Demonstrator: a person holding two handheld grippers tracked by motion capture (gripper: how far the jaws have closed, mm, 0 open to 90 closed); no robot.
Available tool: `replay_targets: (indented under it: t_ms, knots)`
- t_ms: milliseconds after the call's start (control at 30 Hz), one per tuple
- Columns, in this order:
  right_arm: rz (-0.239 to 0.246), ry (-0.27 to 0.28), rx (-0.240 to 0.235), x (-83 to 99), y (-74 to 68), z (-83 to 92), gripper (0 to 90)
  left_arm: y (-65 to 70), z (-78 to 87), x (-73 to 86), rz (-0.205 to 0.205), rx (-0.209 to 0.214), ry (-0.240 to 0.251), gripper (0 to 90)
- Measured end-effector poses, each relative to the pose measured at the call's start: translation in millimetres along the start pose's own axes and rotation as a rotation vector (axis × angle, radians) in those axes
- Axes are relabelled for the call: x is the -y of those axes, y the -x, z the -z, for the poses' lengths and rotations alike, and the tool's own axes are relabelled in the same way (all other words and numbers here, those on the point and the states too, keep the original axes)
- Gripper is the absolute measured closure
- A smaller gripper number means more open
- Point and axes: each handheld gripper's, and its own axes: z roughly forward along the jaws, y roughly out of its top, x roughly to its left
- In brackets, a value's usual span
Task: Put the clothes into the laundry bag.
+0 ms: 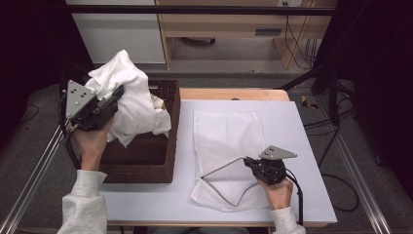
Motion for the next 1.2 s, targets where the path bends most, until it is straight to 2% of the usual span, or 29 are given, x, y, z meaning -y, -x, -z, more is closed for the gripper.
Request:
replay_targets:
  t_ms: [167, 367, 567, 667, 733, 933, 1200]
  knots:
    - [-0.003, -0.001, -0.001, 0.2, 0.3, 0.4, 88.4, 2.8, 13.0, -27.5, -0.003, -0.004, 0.083, 71.2]
    - [-0.002, 0.003, -0.001, 0.2, 0.9, 0.6, 88.4, 15.2, 27.6, -54.0, -0.030, 0.004, 0.167, 71.5]
    - [-0.004, 0.009, 0.004, 0.0, 1.9, 1.7, 88.5, 28.6, 40.3, -79.2, -0.018, 0.038, 0.240, 71.6]
    - [-0.002, 0.009, 0.002, 0.0, 3.0, 2.3, 88.5, 37.1, 45.8, -89.0, -0.025, 0.060, 0.265, 71.7]
    - [-0.012, 0.010, 0.004, 0.0, 3.2, 2.4, 88.5, 43.0, 49.1, -95.3, -0.026, 0.078, 0.277, 71.7]
    - [-0.018, 0.011, 0.012, -0.1, 5.1, 2.4, 88.6, 61.6, 52.0, -107.2, 0.018, 0.160, 0.312, 71.8]
    - [-0.042, 0.024, 0.032, 0.3, 12.2, 3.5, 88.6, 102.8, 40.2, -107.4, 0.008, 0.270, 0.316, 71.8]
